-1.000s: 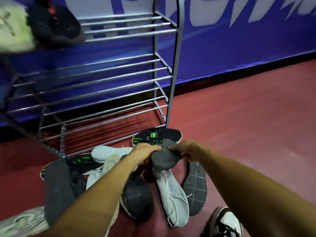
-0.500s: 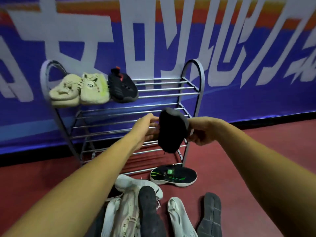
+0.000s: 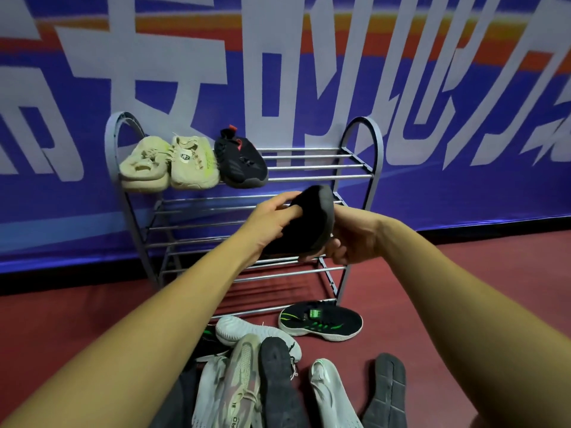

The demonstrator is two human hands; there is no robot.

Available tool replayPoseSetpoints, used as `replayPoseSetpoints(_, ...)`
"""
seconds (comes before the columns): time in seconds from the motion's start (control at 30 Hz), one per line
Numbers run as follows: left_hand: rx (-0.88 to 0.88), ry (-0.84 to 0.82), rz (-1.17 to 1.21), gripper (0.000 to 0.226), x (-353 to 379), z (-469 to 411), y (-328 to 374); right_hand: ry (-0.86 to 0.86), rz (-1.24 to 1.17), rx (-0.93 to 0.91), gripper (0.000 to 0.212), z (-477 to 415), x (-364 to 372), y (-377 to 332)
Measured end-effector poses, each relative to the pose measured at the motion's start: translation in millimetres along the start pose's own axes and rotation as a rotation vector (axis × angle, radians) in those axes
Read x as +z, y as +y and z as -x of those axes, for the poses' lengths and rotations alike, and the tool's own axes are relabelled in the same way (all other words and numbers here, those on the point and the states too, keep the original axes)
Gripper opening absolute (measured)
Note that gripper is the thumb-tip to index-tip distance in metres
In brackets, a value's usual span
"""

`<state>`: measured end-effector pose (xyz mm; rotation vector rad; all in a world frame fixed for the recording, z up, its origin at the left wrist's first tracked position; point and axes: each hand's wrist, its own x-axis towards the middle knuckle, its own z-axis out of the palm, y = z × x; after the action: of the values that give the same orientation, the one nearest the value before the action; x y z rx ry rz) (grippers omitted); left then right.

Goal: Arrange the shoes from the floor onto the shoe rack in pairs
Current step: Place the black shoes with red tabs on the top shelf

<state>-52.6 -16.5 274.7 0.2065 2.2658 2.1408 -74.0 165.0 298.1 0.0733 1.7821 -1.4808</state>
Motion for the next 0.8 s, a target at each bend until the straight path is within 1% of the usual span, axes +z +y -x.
replayPoseSetpoints(0.07, 0.039, -0.028, -0.061, 0.025, -0.6, 0.6, 2.9, -0.028, 0.021, 0.009, 0.057, 2.7, -5.1, 2.1)
replayPoseSetpoints(0.13, 0.063, -0.057, -0.095, 0.023, -0.9, -1.2, 6.6, -0.034, -0.010, -0.003, 0.066, 6.2, -9.1, 2.4)
replayPoseSetpoints(0.23, 0.076, -0.097, -0.066, 0.023, 1.2, -1.6, 14.9, -0.040, -0.079, -0.057, 0.073, 9.1, -10.0, 1.3)
replayPoseSetpoints(0.3, 0.082, -0.129, -0.056, 0.024, 2.0, -2.7, 16.1, -0.029, -0.096, -0.097, 0.074, 8.2, -9.9, 2.4)
replayPoseSetpoints(0.4, 0.102, -0.127, -0.129, 0.026, 1.2, -3.8, 14.2, -0.009, -0.113, -0.135, 0.066, 4.2, -10.0, 4.2)
replayPoseSetpoints(0.47, 0.095, -0.103, -0.159, 0.024, 0.1, -4.1, 14.4, -0.005, -0.099, -0.145, 0.068, -1.1, -10.7, 4.6)
replayPoseSetpoints(0.53, 0.074, -0.074, -0.110, 0.019, -0.1, -2.5, 17.3, 0.010, -0.086, -0.161, 0.071, -2.7, -8.5, 4.6)
replayPoseSetpoints(0.6, 0.065, -0.029, -0.044, 0.015, -0.7, -2.8, 19.2, 0.005, -0.098, -0.178, 0.065, -1.4, -6.7, 5.6)
replayPoseSetpoints(0.67, 0.057, 0.055, -0.050, 0.014, -4.3, -6.3, 17.5, -0.033, -0.106, -0.190, 0.063, 2.7, -3.2, 6.4)
replayPoseSetpoints(0.8, 0.019, 0.363, -0.111, 0.020, -13.9, -12.7, 9.6, -0.111, -0.087, -0.211, 0.074, -0.5, -0.7, 7.6)
